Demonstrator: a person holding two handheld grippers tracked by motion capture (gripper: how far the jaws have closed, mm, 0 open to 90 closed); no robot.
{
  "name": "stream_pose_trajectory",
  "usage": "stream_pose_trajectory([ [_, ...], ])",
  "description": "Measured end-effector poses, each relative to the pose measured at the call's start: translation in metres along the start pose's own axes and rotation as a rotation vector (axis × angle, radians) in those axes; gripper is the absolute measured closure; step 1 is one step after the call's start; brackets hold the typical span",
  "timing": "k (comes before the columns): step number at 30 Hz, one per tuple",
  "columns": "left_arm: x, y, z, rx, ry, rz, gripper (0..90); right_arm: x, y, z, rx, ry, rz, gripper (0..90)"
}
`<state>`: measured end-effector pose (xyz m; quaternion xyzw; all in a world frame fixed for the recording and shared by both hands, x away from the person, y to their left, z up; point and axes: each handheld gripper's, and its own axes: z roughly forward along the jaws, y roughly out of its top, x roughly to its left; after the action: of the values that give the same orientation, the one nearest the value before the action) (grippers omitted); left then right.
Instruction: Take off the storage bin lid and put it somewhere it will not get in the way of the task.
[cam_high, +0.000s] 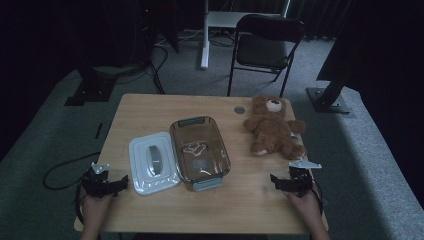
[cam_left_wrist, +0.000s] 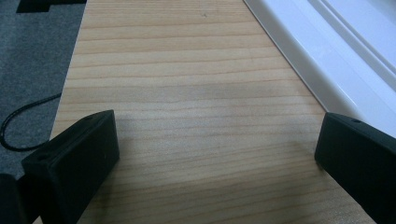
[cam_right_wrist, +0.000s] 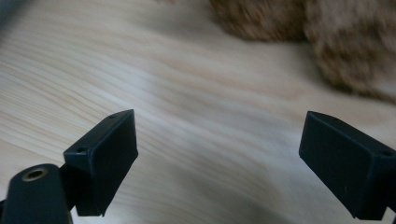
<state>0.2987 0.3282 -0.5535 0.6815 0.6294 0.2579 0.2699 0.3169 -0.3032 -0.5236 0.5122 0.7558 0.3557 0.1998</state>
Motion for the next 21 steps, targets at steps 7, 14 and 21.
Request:
stream_pose_trajectory([
  [7, 0.000, 0.000, 0.000, 0.000, -0.001, -0.001, 0.6, -0.007, 0.035, -0.012, -0.082, -0.009, 0.034, 10.8],
  [14, 0.000, 0.000, 0.000, -0.001, -0.001, -0.001, 0.6, -0.021, 0.067, -0.010, -0.108, -0.024, 0.077, 10.8],
  [21, 0.000, 0.000, 0.000, 0.000, -0.001, 0.000, 0.6, -0.032, 0.085, 0.002, -0.088, -0.028, 0.084, 10.8],
])
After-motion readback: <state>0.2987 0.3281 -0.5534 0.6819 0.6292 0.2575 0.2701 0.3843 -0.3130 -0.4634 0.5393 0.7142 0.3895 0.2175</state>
